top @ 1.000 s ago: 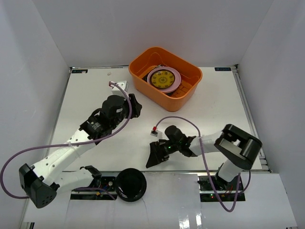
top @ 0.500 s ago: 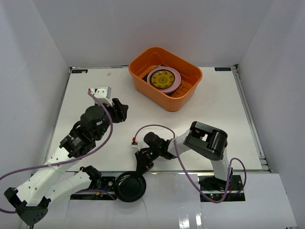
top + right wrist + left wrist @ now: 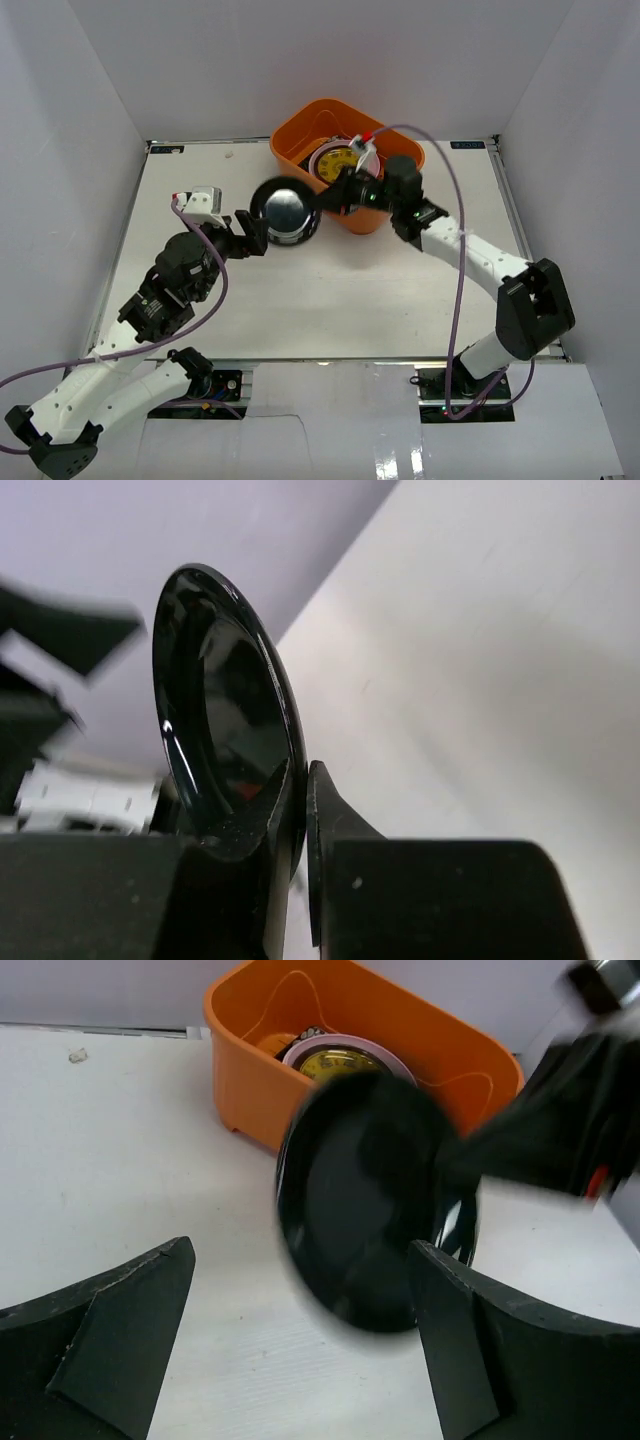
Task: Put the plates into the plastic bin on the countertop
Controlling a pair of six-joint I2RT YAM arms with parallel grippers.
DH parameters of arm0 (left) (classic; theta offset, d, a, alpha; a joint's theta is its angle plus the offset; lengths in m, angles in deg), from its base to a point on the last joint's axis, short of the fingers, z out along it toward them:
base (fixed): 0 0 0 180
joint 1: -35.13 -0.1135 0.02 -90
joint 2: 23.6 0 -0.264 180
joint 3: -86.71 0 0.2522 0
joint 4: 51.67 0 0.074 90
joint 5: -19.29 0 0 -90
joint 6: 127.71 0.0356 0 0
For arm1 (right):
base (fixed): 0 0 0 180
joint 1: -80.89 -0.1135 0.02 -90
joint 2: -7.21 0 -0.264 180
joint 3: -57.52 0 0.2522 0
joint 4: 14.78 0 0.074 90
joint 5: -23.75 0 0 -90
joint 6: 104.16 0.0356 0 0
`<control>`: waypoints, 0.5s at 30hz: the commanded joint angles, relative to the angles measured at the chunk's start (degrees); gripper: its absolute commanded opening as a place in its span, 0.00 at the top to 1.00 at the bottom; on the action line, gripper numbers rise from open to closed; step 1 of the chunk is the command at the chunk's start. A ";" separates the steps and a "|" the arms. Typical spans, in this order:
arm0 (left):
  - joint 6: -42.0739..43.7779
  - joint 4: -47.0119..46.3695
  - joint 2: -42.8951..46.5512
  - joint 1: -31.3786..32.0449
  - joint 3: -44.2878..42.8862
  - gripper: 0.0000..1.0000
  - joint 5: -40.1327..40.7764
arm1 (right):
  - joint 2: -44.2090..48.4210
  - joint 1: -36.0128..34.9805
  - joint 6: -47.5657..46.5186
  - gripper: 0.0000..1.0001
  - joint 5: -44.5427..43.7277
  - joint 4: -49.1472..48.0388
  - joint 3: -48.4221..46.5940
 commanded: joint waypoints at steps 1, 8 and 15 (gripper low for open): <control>1.06 -1.95 -0.05 -0.39 3.33 0.02 0.34 | -1.30 7.90 -7.86 0.92 -8.69 8.45 -12.74; 2.64 -3.62 -3.91 -0.56 6.24 0.02 -3.88 | -19.85 19.94 -8.86 0.92 -25.48 17.16 -37.71; 3.43 -3.53 -2.87 -0.82 6.41 0.02 -3.79 | -30.25 21.80 -7.88 0.91 -31.81 25.51 -46.73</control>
